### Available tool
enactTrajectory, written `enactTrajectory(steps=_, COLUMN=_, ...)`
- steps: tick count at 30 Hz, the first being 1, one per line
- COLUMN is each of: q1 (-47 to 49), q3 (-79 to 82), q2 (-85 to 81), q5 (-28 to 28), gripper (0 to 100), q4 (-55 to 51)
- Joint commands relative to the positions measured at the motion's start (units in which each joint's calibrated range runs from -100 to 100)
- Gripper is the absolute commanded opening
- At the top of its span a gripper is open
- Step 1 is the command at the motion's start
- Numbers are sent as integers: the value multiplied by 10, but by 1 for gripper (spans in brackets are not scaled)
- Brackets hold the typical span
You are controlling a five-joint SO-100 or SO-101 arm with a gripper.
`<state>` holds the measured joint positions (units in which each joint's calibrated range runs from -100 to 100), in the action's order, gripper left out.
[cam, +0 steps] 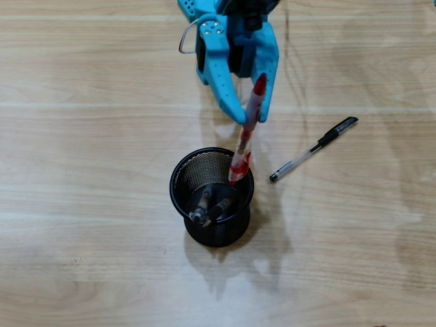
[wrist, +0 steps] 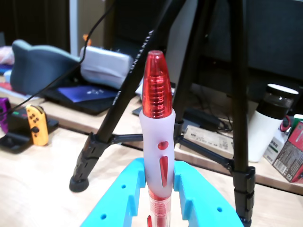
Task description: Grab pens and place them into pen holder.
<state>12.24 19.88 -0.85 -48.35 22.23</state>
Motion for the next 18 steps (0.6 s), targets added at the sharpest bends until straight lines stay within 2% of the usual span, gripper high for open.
enactTrajectory(steps=1, q1=-10, q3=6, q2=0, q5=-4, gripper=2, q4=45)
enactTrajectory(steps=18, q1=-30, q3=69, q2=40, q5=-34, gripper=3, q4=49)
